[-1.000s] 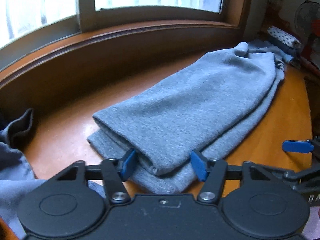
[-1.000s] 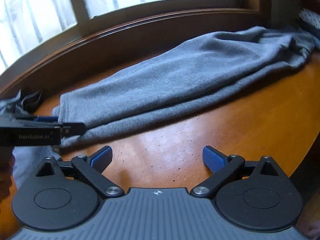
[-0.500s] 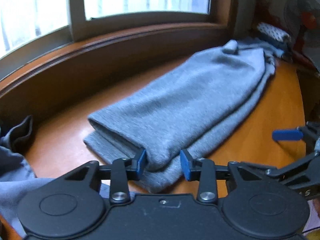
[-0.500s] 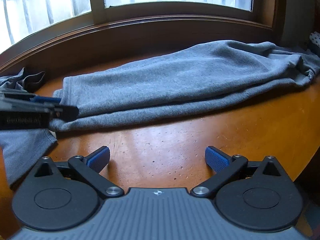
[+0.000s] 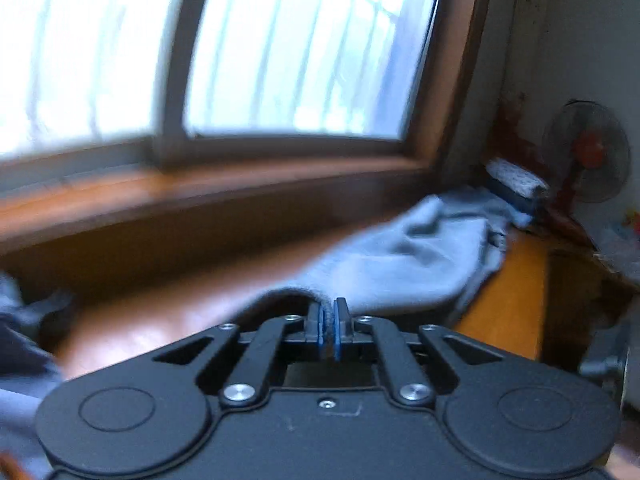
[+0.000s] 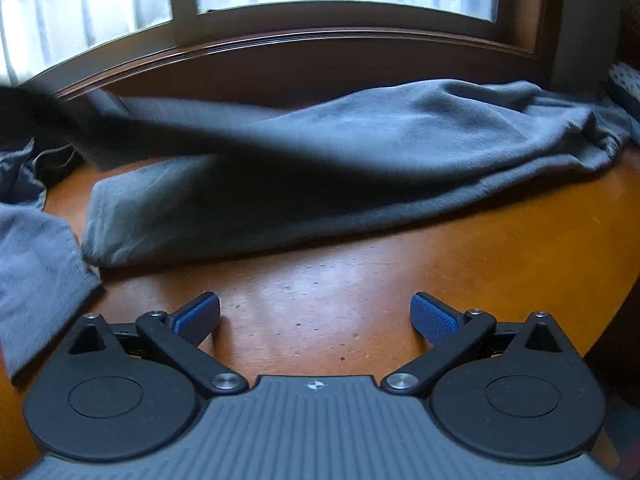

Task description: Fold clothes

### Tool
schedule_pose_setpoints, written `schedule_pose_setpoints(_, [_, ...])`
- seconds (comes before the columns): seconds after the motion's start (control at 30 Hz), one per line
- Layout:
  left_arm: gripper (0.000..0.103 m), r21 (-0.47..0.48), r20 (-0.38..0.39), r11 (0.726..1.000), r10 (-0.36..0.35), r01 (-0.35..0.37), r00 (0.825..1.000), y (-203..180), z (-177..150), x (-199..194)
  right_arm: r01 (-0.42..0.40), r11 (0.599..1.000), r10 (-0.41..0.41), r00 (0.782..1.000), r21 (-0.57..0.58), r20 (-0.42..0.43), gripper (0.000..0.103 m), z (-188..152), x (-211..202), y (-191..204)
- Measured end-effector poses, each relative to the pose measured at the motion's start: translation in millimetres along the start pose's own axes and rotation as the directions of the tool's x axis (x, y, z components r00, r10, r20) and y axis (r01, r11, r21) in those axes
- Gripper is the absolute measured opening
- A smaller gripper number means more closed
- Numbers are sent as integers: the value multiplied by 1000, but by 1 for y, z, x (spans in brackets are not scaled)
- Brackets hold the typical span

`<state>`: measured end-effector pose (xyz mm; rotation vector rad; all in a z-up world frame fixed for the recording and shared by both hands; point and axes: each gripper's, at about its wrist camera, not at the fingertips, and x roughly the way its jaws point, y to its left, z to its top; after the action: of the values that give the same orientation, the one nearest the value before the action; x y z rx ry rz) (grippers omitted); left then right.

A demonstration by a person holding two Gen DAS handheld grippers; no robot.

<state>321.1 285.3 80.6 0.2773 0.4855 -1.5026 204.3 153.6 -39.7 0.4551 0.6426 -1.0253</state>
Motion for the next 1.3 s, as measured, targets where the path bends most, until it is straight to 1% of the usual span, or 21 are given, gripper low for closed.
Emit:
schedule_pose_setpoints(0.03, [4,23,-30,999,29,-28,999,0,-7,1,2,1000,-2,1000,20,0,103,0,-1,-3])
schedule_pose_setpoints(0.13, [4,3,-168,998,57,-57,984,16,-27,17,-3,998,3,1000,60,0,103,0,-4,-9])
schedule_pose_setpoints(0.23, [8,-10,-195,997,71,-74,978,27,-34,15,-15,996,16,1000,93,-7,100,5,-10,-13])
schedule_pose_setpoints(0.27, [11,-4,-185,997,76,-78,980,29,-33,11,-39,993,38,999,108,12,100,9,-14,-14])
schedule_pose_setpoints(0.37, [35,33,-149,993,114,-110,982,33,-31,3,-156,979,148,987,129,66,100,25,-22,-16])
schedule_pose_setpoints(0.47, [38,78,-147,988,143,-132,979,36,-29,11,-289,953,284,957,94,59,99,47,-15,-6])
schedule_pose_setpoints(0.57, [42,70,-191,988,145,-134,971,40,-36,24,-377,926,377,926,23,-1,95,70,5,23])
schedule_pose_setpoints(0.63, [48,56,-218,990,142,-133,966,43,-45,24,-435,900,433,900,-24,-46,85,86,18,44])
schedule_pose_setpoints(0.67, [55,55,-228,989,148,-139,962,42,-50,25,-449,892,444,892,-54,-89,78,92,26,58])
schedule_pose_setpoints(0.7, [64,56,-235,987,158,-149,959,41,-56,25,-457,885,446,887,-93,-122,74,95,32,73])
schedule_pose_setpoints(0.73, [66,59,-241,986,168,-159,956,39,-61,25,-462,874,444,885,-149,-140,72,95,36,89])
schedule_pose_setpoints(0.83, [75,53,-250,985,170,-162,953,35,-70,22,-424,857,388,905,-292,-176,53,85,46,123])
schedule_pose_setpoints(0.87, [81,48,-252,986,164,-157,954,35,-71,21,-418,850,376,908,-320,-187,45,81,49,130])
schedule_pose_setpoints(0.9, [85,46,-252,987,159,-152,955,35,-73,20,-412,842,364,910,-347,-198,44,77,51,137])
schedule_pose_setpoints(0.97, [86,47,-252,988,151,-144,956,34,-76,18,-388,829,334,921,-403,-198,42,68,53,144])
schedule_pose_setpoints(1.03, [89,49,-259,989,145,-137,955,35,-79,18,-367,817,315,930,-444,-188,38,60,54,148])
schedule_pose_setpoints(1.07, [90,47,-260,989,144,-137,955,36,-79,18,-362,814,315,932,-454,-179,32,58,54,148])
schedule_pose_setpoints(1.1, [90,45,-260,990,142,-135,955,37,-80,18,-370,817,324,929,-443,-179,20,59,55,148])
schedule_pose_setpoints(1.17, [91,41,-261,991,136,-130,956,38,-80,18,-398,832,354,917,-387,-182,7,64,57,144])
schedule_pose_setpoints(1.27, [93,46,-260,991,133,-125,956,39,-81,19,-481,852,451,875,-205,-178,6,73,66,121])
schedule_pose_setpoints(1.3, [93,50,-259,991,133,-124,957,39,-81,19,-518,848,500,852,-113,-158,6,77,67,108])
